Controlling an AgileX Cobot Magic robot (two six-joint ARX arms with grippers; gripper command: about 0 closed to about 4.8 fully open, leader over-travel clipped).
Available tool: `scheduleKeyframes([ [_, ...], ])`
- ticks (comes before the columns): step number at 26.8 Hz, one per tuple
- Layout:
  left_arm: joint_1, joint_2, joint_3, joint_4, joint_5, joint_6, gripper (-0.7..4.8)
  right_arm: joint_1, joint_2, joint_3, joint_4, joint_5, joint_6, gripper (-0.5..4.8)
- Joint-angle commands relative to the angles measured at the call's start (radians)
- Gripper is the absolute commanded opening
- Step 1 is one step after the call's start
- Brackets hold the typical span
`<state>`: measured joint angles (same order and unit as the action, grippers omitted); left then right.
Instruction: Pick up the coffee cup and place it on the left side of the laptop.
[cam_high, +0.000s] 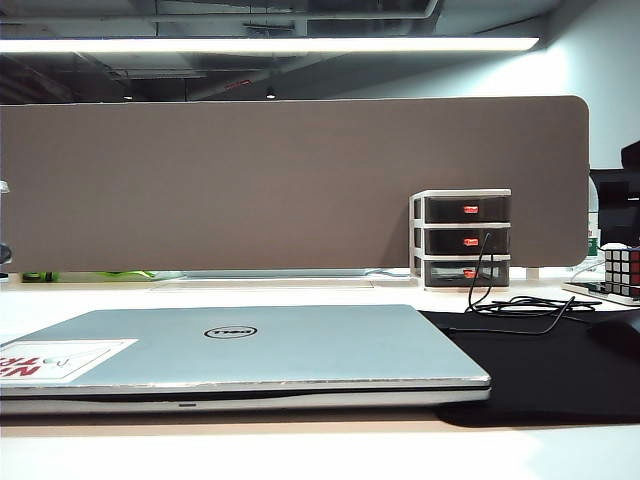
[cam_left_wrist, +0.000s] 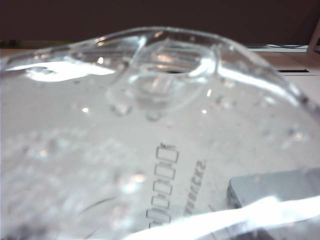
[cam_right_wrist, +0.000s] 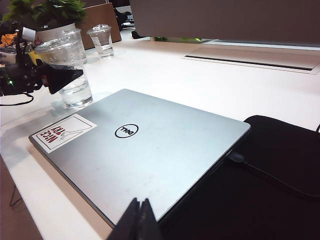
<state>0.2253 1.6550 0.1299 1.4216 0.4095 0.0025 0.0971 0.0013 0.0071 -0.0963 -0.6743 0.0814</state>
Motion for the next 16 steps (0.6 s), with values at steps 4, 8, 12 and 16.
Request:
scheduleKeyframes([
  [4,0.002,-0.013,-0.04,0.031,0.006,-0.003,4.79,0.0,-0.002,-0.005,0.011,-0.002,-0.003,-0.01],
  [8,0.002,-0.059,-0.085,0.031,-0.032,0.008,4.79,0.0,-0.002,-0.005,0.011,-0.002,-0.003,-0.01],
  [12,0.002,-0.091,-0.118,0.031,-0.032,-0.02,4.79,0.0,-0.002,-0.005,0.011,-0.002,-0.003,-0.01],
  [16,0.002,-0.114,-0.125,0.028,-0.036,-0.082,4.79,0.0,-0.002,-0.005,0.016,-0.002,-0.003,-0.01],
])
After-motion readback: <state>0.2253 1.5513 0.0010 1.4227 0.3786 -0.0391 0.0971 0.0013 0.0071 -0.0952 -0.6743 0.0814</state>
